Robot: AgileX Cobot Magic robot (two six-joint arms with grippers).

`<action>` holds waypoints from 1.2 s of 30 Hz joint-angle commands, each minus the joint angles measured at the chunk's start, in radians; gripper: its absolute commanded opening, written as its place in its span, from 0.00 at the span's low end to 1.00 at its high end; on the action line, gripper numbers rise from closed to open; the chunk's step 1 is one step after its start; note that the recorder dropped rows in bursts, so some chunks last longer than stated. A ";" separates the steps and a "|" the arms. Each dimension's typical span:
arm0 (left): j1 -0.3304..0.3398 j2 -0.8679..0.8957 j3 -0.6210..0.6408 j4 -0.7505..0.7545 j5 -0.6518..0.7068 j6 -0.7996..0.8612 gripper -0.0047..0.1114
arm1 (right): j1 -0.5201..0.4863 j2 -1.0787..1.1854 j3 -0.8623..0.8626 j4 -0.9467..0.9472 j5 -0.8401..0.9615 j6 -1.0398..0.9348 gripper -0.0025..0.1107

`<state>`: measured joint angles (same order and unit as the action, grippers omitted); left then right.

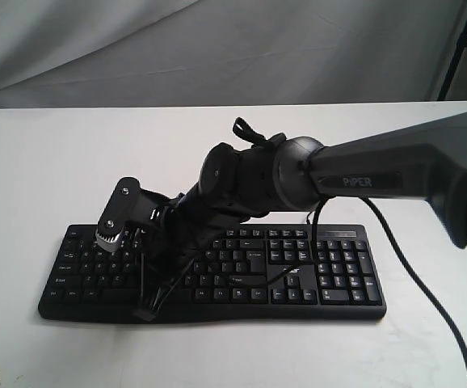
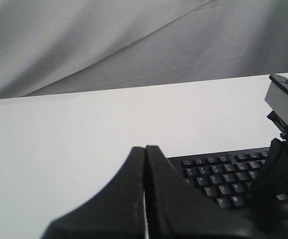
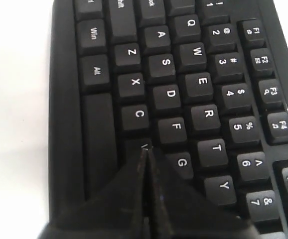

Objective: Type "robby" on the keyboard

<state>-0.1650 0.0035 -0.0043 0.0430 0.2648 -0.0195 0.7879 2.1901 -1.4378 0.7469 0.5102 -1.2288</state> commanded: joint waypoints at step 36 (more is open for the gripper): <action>-0.006 -0.003 0.004 0.005 -0.005 -0.003 0.04 | 0.000 -0.040 -0.006 0.002 0.002 0.003 0.02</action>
<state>-0.1650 0.0035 -0.0043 0.0430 0.2648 -0.0195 0.7879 2.1602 -1.4401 0.7554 0.5087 -1.2272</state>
